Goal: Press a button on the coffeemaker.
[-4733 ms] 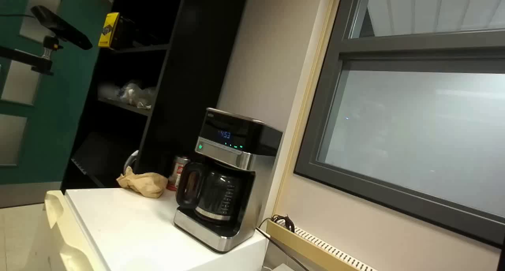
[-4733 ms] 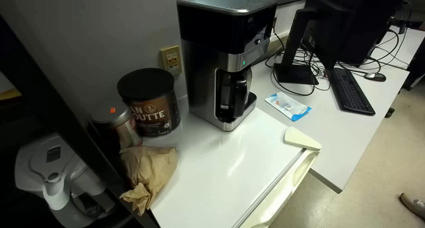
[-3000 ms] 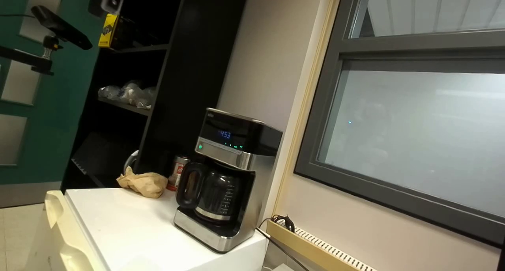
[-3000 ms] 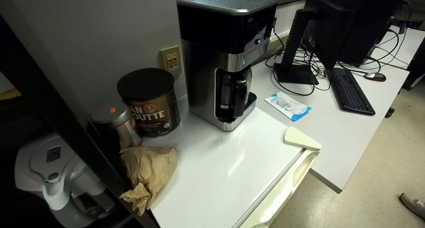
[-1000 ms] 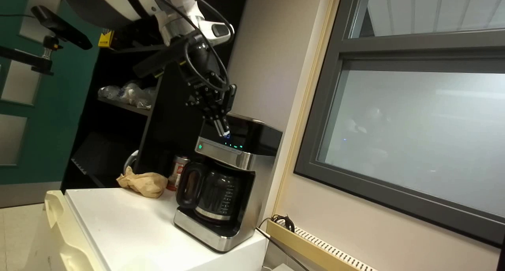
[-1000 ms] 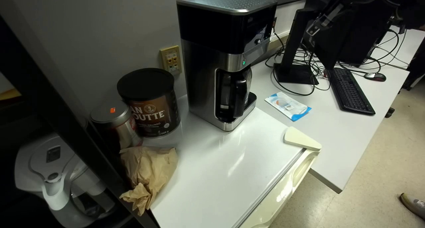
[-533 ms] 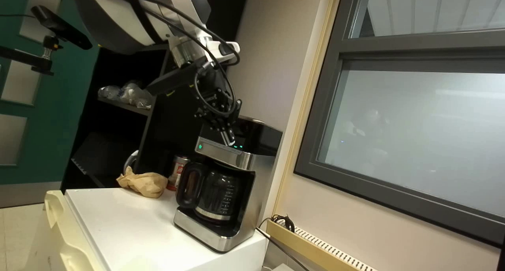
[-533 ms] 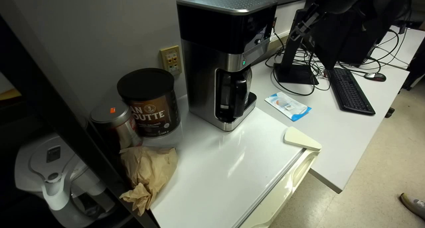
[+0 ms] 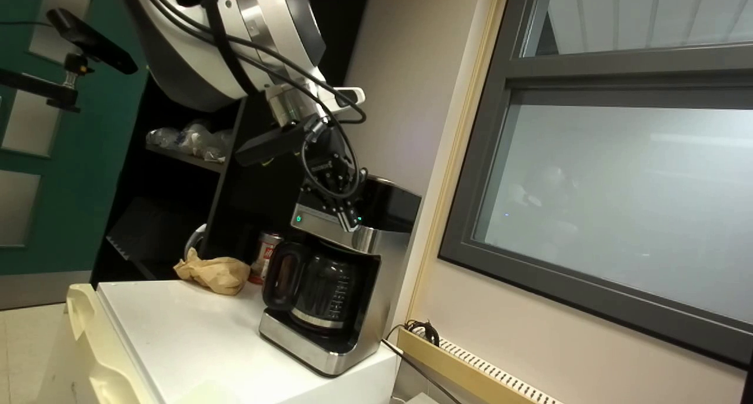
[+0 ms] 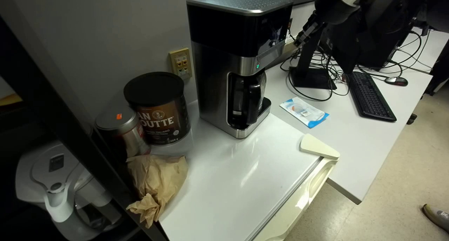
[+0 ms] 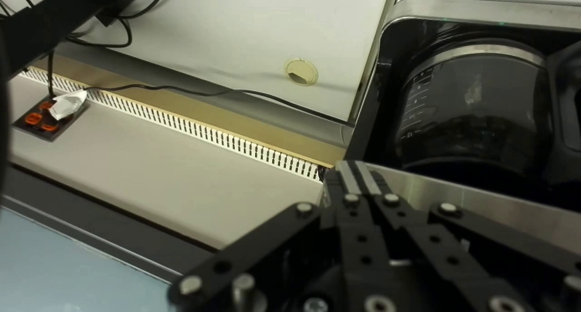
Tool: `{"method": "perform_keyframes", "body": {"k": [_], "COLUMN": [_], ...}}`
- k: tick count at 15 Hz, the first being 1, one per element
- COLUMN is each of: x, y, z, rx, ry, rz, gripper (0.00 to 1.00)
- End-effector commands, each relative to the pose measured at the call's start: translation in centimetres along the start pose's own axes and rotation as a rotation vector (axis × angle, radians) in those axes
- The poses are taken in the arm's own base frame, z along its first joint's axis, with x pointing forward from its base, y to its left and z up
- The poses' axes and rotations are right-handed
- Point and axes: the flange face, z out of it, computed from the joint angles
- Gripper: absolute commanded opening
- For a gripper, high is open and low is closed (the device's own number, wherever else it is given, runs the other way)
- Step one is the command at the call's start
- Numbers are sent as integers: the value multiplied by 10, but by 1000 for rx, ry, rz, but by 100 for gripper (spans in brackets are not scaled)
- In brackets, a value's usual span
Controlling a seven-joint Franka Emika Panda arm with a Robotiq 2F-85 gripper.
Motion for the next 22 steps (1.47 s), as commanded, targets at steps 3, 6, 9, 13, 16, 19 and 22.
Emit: {"method": "perform_keyframes", "body": {"k": [3,6,9,13,16,19,22], "x": [17,22,22,21,9,-8,-22], "y": [-8,-13,-16,-16,-17,-22,-26], "z": [15,18,21,21,7,-13,-33], "rx": [14,19,21,27,43,74,102], "ry": [28,36,34,34,39,59,90], "rz": [22,22,21,20,5,-20,-53], "gripper": [1,1,1,1,0,0,0]}}
